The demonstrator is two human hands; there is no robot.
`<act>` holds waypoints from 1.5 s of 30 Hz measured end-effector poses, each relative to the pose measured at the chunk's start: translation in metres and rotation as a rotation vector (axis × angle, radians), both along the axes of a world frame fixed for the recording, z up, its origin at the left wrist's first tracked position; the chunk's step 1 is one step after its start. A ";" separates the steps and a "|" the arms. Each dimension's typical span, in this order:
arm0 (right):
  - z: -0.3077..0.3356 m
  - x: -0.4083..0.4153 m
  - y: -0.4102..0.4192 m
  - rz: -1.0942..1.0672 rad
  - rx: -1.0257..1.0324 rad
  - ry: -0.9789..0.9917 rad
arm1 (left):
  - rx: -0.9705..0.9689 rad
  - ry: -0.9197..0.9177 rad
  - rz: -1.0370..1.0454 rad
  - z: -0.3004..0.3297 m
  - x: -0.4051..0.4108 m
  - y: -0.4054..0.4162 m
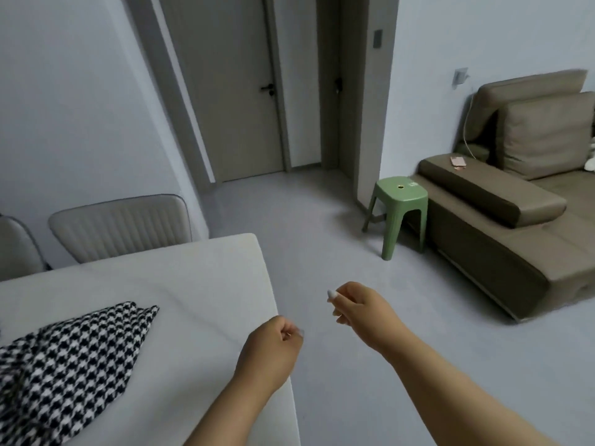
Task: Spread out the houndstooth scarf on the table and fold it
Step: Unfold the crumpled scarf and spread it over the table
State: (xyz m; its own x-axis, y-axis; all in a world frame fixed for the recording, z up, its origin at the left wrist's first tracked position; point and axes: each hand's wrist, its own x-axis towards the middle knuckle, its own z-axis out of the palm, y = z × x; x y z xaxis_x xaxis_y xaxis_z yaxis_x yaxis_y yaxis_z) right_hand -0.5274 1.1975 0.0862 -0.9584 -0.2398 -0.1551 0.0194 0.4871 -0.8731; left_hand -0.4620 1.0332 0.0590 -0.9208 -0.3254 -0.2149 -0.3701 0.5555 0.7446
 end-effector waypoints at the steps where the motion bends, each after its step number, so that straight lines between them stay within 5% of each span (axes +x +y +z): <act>1: 0.001 -0.020 -0.005 0.044 -0.001 0.013 | 0.003 0.005 0.048 -0.001 -0.011 -0.002; 11: 0.004 -0.162 -0.057 0.511 0.028 0.035 | 0.051 0.066 0.600 -0.013 -0.065 -0.010; 21: -0.035 -0.148 -0.201 0.945 -0.018 -0.181 | 0.077 0.007 1.157 -0.050 0.002 -0.086; 35: -0.111 -0.153 -0.387 1.013 0.228 -0.329 | 0.506 0.218 1.796 -0.109 0.063 -0.227; 38: -0.132 -0.161 -0.426 1.016 0.250 -0.338 | 0.727 0.330 1.970 -0.117 0.066 -0.244; 45: -0.145 -0.158 -0.506 1.055 0.294 -0.359 | 1.073 0.933 2.079 -0.128 0.037 -0.288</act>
State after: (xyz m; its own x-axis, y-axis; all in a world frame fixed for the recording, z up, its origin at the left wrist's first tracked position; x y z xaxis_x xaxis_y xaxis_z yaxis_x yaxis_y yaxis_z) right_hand -0.6857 0.6918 -0.0584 -0.1921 -0.8052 -0.5610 -0.2945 0.5926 -0.7498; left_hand -0.4249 0.7451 -0.0693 0.3253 -0.5888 -0.7399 0.7056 -0.3697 0.6045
